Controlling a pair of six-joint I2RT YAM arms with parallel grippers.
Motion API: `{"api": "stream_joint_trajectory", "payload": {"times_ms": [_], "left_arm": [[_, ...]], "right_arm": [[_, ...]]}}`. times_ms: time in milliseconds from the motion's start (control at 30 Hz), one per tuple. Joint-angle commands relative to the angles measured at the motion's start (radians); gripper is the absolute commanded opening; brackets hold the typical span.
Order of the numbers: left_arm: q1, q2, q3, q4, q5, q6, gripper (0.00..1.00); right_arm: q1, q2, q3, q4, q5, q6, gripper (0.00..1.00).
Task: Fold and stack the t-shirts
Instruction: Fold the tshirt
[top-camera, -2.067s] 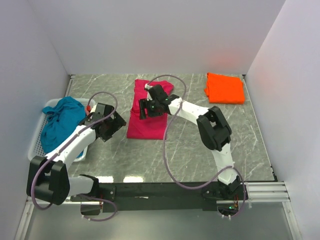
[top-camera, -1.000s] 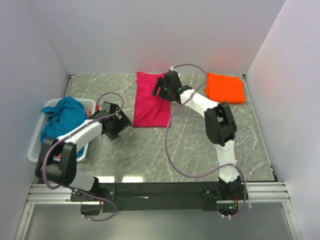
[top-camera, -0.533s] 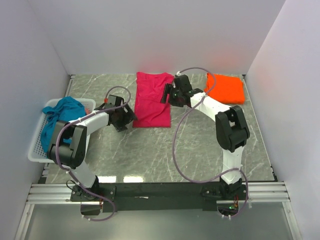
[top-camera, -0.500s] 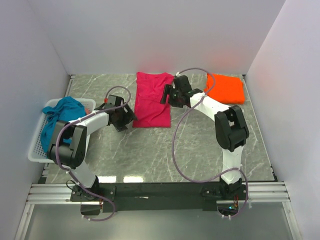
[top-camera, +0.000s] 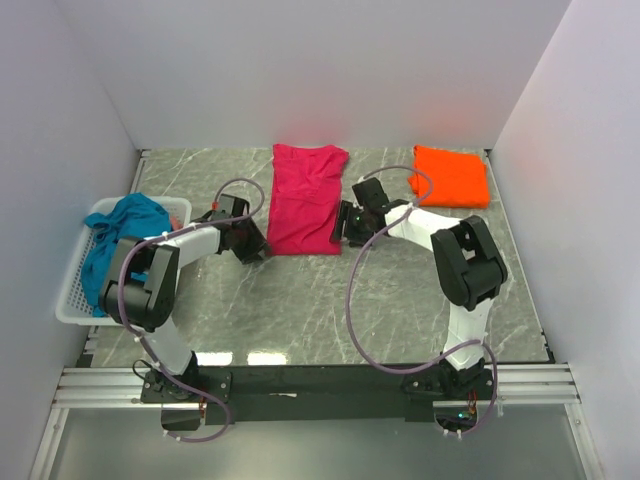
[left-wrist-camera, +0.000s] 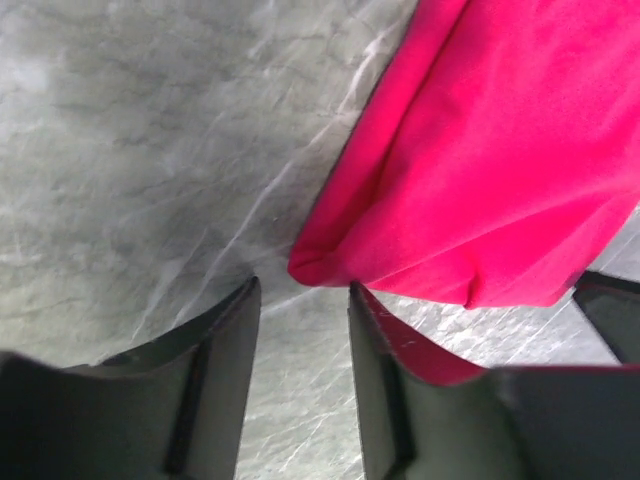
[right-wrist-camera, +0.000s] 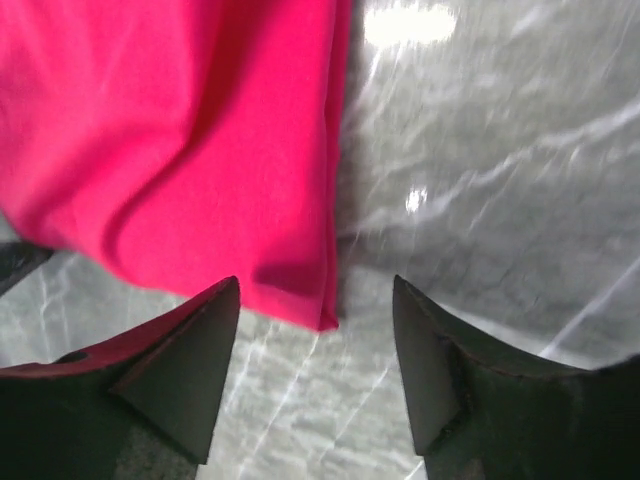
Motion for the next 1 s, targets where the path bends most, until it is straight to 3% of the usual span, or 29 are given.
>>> {"api": "stream_joint_trajectory", "payload": {"times_ms": [0,233,333,367,667,967], "left_arm": [[-0.005,0.026,0.019,0.025,0.014,0.026,0.46],[-0.005,0.082,0.036,0.057,0.015,0.037,0.37],[-0.007,0.107,0.054,0.056,0.018,0.043,0.21],[-0.005,0.119,0.062,0.056,0.015,0.043,0.01],[-0.016,0.0,-0.079,0.09,0.006,0.038,0.01],[-0.148,-0.376,-0.423,-0.031,0.037,-0.049,0.01]], "right_arm": [[0.003,-0.051,-0.039,0.028,-0.055,0.02,0.68],[0.026,-0.022,-0.054,0.019,-0.074,0.034,0.57],[0.039,-0.027,-0.067,0.026,-0.066,0.043,0.51],[0.039,-0.024,-0.067,0.028,-0.063,0.045,0.49],[0.057,-0.091,-0.145,0.002,-0.028,0.066,0.0],[0.146,-0.418,-0.469,-0.065,-0.08,0.093,0.0]]}}
